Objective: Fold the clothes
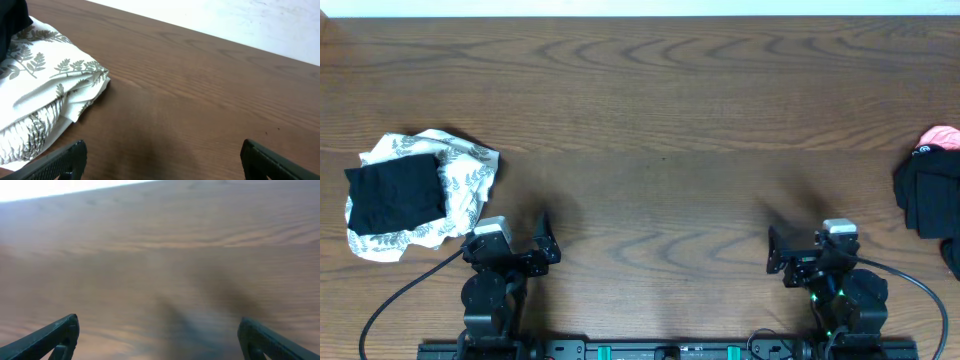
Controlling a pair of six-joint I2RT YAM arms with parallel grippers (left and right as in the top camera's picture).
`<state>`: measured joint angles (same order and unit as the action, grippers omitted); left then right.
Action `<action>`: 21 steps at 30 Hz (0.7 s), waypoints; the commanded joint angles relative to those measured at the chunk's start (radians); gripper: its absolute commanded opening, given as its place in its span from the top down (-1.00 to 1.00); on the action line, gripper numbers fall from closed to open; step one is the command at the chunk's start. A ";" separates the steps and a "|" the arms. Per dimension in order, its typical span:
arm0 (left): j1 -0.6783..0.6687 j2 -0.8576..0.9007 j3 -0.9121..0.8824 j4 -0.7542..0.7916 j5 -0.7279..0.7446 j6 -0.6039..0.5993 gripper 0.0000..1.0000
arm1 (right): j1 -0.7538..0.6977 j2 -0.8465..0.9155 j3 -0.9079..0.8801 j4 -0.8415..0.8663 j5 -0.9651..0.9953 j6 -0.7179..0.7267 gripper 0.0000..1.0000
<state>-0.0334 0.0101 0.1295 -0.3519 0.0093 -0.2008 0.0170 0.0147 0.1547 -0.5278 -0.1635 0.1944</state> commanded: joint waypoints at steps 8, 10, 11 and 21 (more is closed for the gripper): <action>0.004 -0.006 -0.023 -0.002 0.006 0.021 -0.96 | -0.003 0.013 0.070 0.187 -0.091 0.148 -0.98; 0.004 -0.006 -0.023 -0.002 0.006 0.021 -0.96 | -0.003 0.064 0.158 0.138 -0.030 0.144 -0.98; 0.004 -0.006 -0.023 -0.001 0.006 0.021 -0.96 | -0.003 0.095 0.199 0.113 -0.007 0.134 -0.98; 0.004 -0.006 -0.023 -0.002 0.006 0.021 -0.96 | -0.010 0.694 0.748 -0.267 0.285 0.114 -0.99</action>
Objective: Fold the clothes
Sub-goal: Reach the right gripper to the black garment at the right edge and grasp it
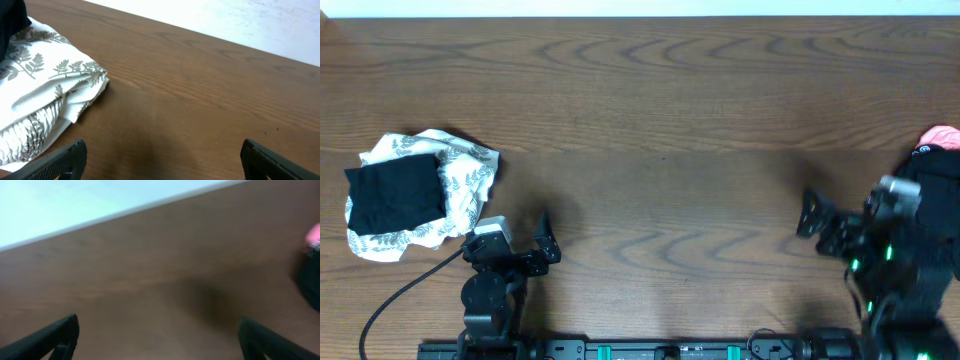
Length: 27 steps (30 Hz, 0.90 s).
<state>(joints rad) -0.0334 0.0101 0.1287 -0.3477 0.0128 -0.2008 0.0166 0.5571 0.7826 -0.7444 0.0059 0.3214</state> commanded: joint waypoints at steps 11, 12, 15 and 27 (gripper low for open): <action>0.004 -0.006 -0.022 -0.005 0.003 0.021 -0.96 | -0.087 0.665 0.504 -0.270 -0.012 0.046 -0.99; 0.004 -0.006 -0.022 -0.006 0.003 0.021 -0.96 | -0.119 0.692 0.510 -0.283 0.061 0.088 -0.99; 0.004 -0.006 -0.022 -0.005 0.003 0.021 -0.96 | -0.240 0.771 0.510 -0.303 0.248 0.190 -0.99; 0.004 -0.006 -0.022 -0.006 0.003 0.021 -0.96 | -0.616 1.077 0.510 -0.253 0.293 0.270 -0.98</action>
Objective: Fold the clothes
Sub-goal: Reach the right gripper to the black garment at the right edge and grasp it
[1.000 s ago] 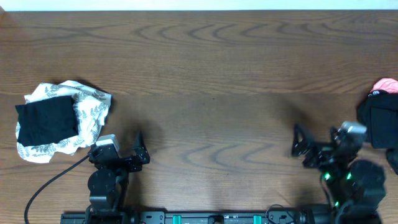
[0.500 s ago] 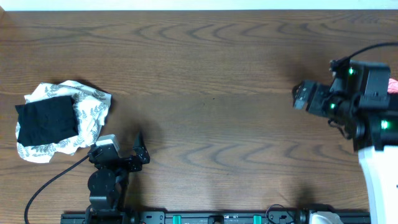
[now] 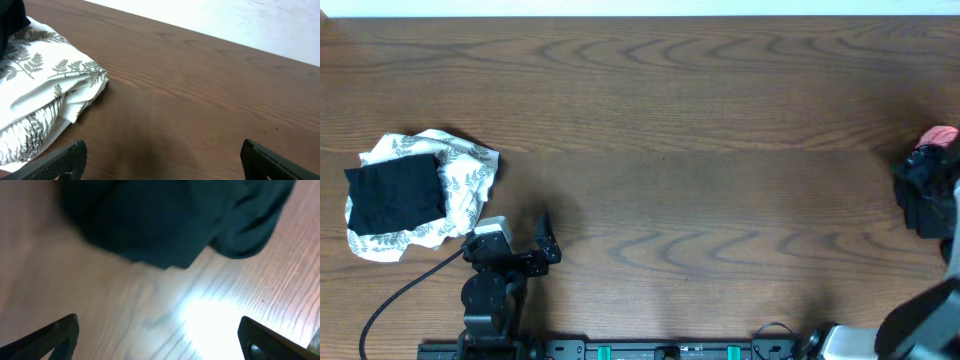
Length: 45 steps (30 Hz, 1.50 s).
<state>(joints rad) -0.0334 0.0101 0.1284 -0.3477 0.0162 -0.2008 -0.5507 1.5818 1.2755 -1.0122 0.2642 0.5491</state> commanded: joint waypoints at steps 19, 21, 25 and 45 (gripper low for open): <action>0.004 -0.006 -0.022 -0.006 -0.001 0.021 -0.96 | -0.103 0.356 0.016 0.265 -0.100 -0.050 -0.89; 0.004 -0.006 -0.022 -0.005 0.000 0.021 -0.96 | -0.105 0.353 0.017 0.265 -0.100 -0.050 -0.65; 0.004 -0.006 -0.022 -0.006 -0.001 0.021 -0.96 | -0.104 0.331 0.017 0.257 -0.110 -0.050 0.34; 0.004 -0.006 -0.022 -0.006 -0.001 0.021 -0.96 | 0.226 -0.290 0.019 0.436 -0.821 -0.390 0.97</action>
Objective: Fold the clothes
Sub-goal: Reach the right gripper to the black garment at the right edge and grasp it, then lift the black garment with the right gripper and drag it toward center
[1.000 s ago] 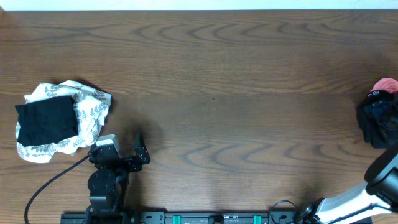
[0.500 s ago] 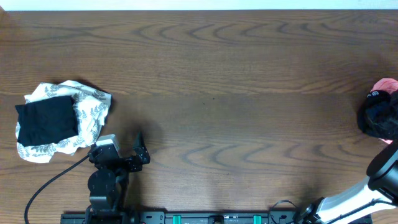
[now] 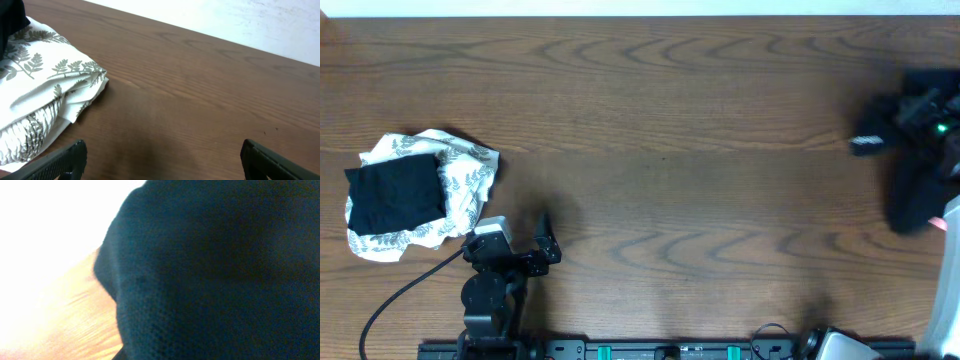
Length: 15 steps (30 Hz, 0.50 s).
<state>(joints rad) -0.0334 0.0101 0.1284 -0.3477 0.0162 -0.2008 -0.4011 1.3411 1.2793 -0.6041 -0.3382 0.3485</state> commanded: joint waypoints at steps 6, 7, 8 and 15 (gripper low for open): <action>0.004 -0.006 -0.022 -0.005 -0.001 0.021 -0.96 | 0.223 -0.072 0.015 0.081 -0.282 -0.232 0.97; 0.004 -0.006 -0.022 -0.006 -0.001 0.021 -0.96 | 0.243 -0.071 0.015 0.081 -0.298 -0.251 0.97; 0.004 -0.006 -0.022 -0.006 -0.001 0.021 -0.96 | 0.261 -0.071 0.015 0.081 -0.298 -0.253 0.97; 0.004 -0.006 -0.022 -0.006 -0.001 0.021 -0.96 | 0.310 -0.068 0.014 0.076 -0.288 -0.253 0.97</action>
<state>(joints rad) -0.0334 0.0101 0.1284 -0.3477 0.0162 -0.2008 -0.1020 1.2762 1.2800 -0.5335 -0.6003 0.1322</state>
